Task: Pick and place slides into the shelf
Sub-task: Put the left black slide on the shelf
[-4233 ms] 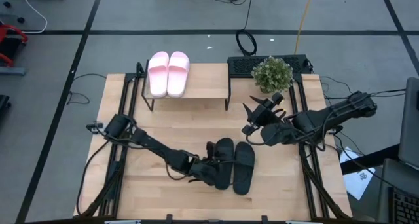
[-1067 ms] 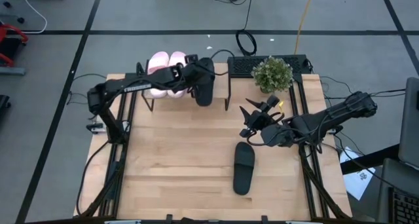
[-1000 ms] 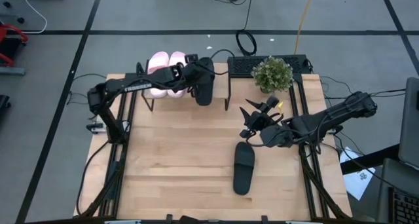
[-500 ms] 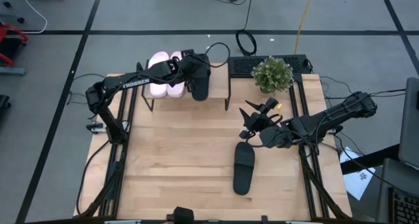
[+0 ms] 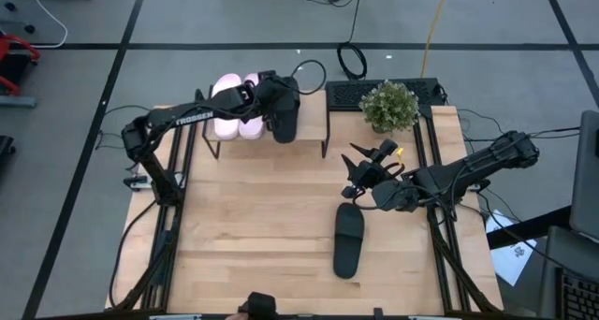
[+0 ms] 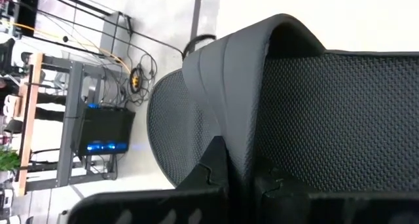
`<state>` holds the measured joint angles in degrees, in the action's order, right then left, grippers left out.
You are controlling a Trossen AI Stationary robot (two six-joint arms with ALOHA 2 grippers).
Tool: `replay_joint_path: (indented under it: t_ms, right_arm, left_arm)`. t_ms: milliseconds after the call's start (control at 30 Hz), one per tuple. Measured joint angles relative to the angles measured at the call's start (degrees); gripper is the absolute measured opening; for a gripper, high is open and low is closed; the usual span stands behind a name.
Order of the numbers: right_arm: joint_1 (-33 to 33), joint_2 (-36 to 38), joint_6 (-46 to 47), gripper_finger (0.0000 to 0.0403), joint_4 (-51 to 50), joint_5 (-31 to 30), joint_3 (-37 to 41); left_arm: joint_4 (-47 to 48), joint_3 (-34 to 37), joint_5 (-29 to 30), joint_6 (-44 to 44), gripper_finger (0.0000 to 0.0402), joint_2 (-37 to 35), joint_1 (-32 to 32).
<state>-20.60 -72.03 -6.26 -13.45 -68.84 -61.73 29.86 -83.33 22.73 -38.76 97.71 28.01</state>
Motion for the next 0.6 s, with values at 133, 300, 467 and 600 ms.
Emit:
replay_joint_path:
  t_ms: [133, 300, 467, 600]
  right_arm:
    - [0.0, 0.0, 0.0, 0.016, 0.1, 0.02, 0.0]
    - [0.0, 0.0, -0.76, 0.016, 2.38, 0.1, 0.0]
    - [0.0, 0.0, -0.9, 0.016, 2.51, 0.11, 0.0]
    - [0.0, 0.0, -0.9, 0.016, 2.51, 0.11, 0.0]
  left_arm:
    - [-0.38, 1.58, 1.33, -0.63, 0.0, 0.03, 0.09]
    - [-2.82, 3.02, 2.84, -1.66, 0.0, -0.02, 0.09]
    - [-2.96, 3.02, 3.2, -2.13, 0.0, -0.02, 0.13]
    - [-2.72, 3.04, 4.31, -2.91, 0.0002, 0.0, 0.15]
